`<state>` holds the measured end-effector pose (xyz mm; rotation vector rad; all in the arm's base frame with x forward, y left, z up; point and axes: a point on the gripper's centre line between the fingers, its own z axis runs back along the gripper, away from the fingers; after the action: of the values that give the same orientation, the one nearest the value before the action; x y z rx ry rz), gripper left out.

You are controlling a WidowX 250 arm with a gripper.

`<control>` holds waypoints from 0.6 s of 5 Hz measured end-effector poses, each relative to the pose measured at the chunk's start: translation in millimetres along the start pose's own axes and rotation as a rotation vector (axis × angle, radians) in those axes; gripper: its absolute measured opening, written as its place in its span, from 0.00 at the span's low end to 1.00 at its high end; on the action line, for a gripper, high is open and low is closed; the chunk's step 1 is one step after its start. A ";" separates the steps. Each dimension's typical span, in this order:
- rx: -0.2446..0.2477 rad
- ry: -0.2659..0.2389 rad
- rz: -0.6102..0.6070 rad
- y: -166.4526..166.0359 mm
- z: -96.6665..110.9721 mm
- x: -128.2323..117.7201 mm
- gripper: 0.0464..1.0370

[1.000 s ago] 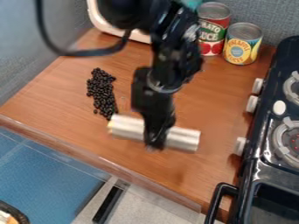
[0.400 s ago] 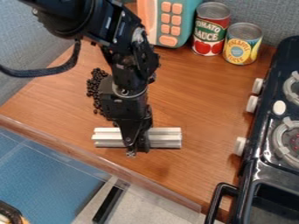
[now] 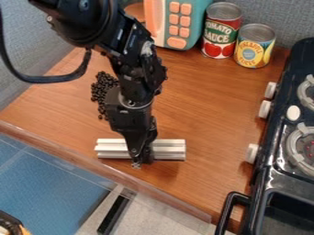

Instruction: Sweep into pile

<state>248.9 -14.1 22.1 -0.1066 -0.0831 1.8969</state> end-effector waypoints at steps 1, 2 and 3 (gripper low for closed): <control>0.004 -0.020 0.007 -1.4 -5.1 3.4 0.34; -0.018 -0.028 0.023 -10.4 -3.7 8.7 0.34; -0.012 -0.042 0.047 -14.4 -8.3 17.2 0.34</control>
<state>257.9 6.9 14.9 -0.0774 -0.1210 1.9456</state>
